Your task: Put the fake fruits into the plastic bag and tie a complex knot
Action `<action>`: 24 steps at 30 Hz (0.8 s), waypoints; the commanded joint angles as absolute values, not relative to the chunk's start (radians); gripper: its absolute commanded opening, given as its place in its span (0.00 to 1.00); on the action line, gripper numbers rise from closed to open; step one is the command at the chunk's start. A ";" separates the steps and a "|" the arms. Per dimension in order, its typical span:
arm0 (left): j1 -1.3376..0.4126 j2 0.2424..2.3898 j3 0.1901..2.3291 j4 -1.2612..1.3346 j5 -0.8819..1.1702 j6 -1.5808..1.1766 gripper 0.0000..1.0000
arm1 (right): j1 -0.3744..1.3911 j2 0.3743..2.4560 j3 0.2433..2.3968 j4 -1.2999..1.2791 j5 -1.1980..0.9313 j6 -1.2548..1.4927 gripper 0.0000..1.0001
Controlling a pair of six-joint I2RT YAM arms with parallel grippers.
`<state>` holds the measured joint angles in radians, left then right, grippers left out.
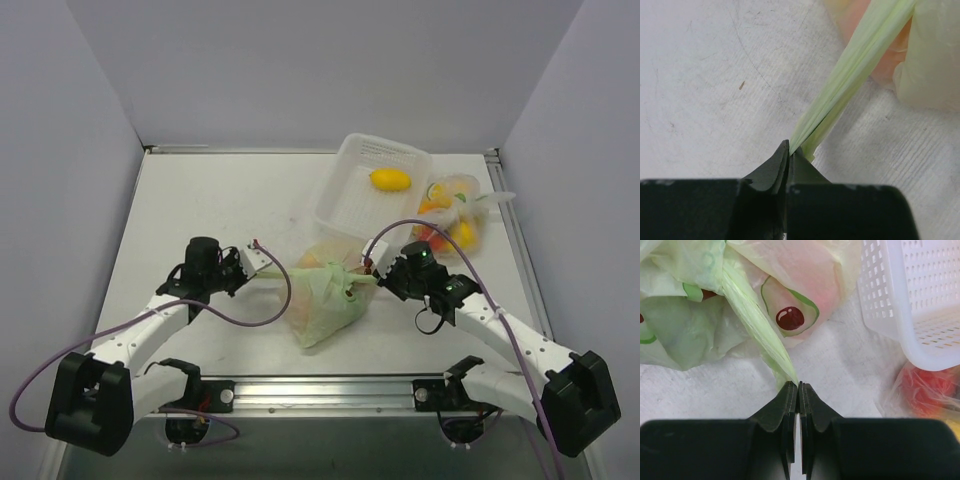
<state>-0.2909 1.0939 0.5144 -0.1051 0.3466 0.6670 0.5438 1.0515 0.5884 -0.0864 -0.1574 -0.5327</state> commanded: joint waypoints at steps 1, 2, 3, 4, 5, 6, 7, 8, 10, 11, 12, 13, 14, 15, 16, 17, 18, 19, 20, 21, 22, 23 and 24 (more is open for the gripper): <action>-0.173 1.072 0.508 -0.233 0.055 0.759 0.00 | 0.443 1.017 0.526 -0.396 0.163 -0.612 0.00; -0.170 1.071 0.508 -0.233 0.052 0.764 0.00 | 0.439 1.016 0.522 -0.396 0.164 -0.620 0.00; -0.166 1.072 0.508 -0.235 0.052 0.767 0.00 | 0.436 1.012 0.512 -0.396 0.163 -0.623 0.00; -0.161 1.077 0.509 -0.232 0.052 0.769 0.00 | 0.433 1.012 0.509 -0.396 0.161 -0.626 0.00; -0.155 1.081 0.512 -0.233 0.054 0.767 0.00 | 0.431 1.012 0.508 -0.397 0.160 -0.627 0.00; -0.146 1.086 0.515 -0.235 0.057 0.767 0.00 | 0.426 1.011 0.505 -0.396 0.158 -0.629 0.00; -0.140 1.094 0.523 -0.236 0.060 0.767 0.00 | 0.425 1.011 0.503 -0.396 0.155 -0.629 0.00; -0.135 1.095 0.529 -0.241 0.061 0.769 0.00 | 0.423 1.011 0.502 -0.397 0.152 -0.630 0.00; -0.123 1.100 0.538 -0.256 0.071 0.770 0.00 | 0.422 1.000 0.497 -0.394 0.141 -0.647 0.00; -0.121 1.098 0.560 -0.270 0.077 0.762 0.00 | 0.417 0.997 0.508 -0.399 0.123 -0.643 0.00; -0.117 1.095 0.583 -0.305 0.109 0.756 0.00 | 0.413 0.991 0.527 -0.444 0.092 -0.638 0.00; -0.114 1.079 0.613 -0.386 0.188 0.747 0.00 | 0.416 0.973 0.558 -0.469 0.018 -0.608 0.00; -0.114 1.063 0.676 -0.434 0.254 0.727 0.00 | 0.416 0.962 0.636 -0.509 -0.044 -0.594 0.00; -0.117 1.046 0.717 -0.484 0.312 0.713 0.00 | 0.419 0.942 0.679 -0.550 -0.076 -0.574 0.00; -0.141 1.019 0.754 -0.559 0.409 0.689 0.00 | 0.448 0.936 0.719 -0.569 -0.095 -0.522 0.00; -0.155 1.008 0.840 -0.601 0.454 0.654 0.00 | 0.454 0.937 0.817 -0.598 -0.182 -0.514 0.00; -0.173 1.000 0.880 -0.632 0.486 0.628 0.00 | 0.463 0.942 0.857 -0.633 -0.208 -0.497 0.00; -0.214 0.994 0.915 -0.685 0.558 0.602 0.00 | 0.481 0.943 0.897 -0.643 -0.230 -0.442 0.00; -0.234 0.993 0.958 -0.713 0.590 0.565 0.00 | 0.488 0.946 0.941 -0.659 -0.327 -0.430 0.00; -0.264 0.989 1.015 -0.732 0.613 0.540 0.00 | 0.497 0.948 1.007 -0.676 -0.369 -0.413 0.00; -0.291 0.986 1.041 -0.750 0.630 0.514 0.00 | 0.509 0.948 1.035 -0.675 -0.400 -0.391 0.00; -0.354 0.982 1.057 -0.753 0.652 0.473 0.00 | 0.546 0.953 1.054 -0.673 -0.450 -0.361 0.00; -0.385 0.980 1.068 -0.753 0.656 0.448 0.00 | 0.563 0.963 1.086 -0.670 -0.474 -0.350 0.00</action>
<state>-0.3008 1.0027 1.0088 -0.6285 0.5720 0.5552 0.5152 0.9642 1.0092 -0.5392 -0.3603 -0.4385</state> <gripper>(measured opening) 0.010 0.049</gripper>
